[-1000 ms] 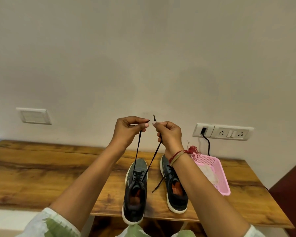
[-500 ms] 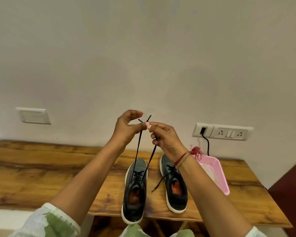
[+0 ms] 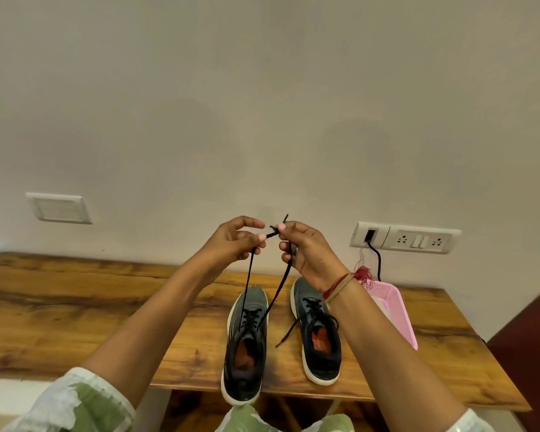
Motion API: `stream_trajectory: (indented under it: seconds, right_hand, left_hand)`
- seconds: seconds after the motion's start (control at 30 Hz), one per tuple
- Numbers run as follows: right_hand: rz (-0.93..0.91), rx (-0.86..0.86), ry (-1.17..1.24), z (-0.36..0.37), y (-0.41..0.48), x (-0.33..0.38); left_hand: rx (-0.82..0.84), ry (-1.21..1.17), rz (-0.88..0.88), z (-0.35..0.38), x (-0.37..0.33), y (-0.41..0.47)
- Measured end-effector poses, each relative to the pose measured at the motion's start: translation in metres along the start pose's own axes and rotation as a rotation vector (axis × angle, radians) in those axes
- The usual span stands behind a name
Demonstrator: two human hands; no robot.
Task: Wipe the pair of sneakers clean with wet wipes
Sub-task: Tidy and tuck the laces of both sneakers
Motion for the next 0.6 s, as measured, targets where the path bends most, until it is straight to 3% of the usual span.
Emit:
stream_trajectory:
  seconds: [0.1,0.17,0.27,0.4,0.6]
  right_hand:
    - [-0.321,0.079,-0.525,-0.003,-0.001,0.001]
    - [-0.651,0.018,-0.843,-0.003,0.000,-0.002]
    - [-1.005,-0.137,-0.991,0.003,-0.001,-0.007]
    - [-0.989,-0.218,-0.865,0.010,-0.002,-0.014]
    - [-0.821,-0.304,-0.632,0.016,-0.001,-0.017]
  left_hand:
    - [-0.067,-0.203,-0.111,-0.008,0.006,0.003]
    - [-0.070,-0.223,-0.139,-0.010,0.006,0.003]
    - [-0.015,-0.147,-0.133,-0.009,0.004,0.000]
    - [0.040,-0.012,-0.058,-0.003,0.001,-0.002]
    - [-0.109,0.089,0.076,-0.002,-0.006,0.001]
Point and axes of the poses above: each hand's wrist, its own y-axis towards the middle knuckle, its own z-axis out of the palm, x = y × z, the point moved 2 cm from there along y, towards the middle knuckle, and after that the axes turned 8 degrees about -x, right-handed, at the moved point
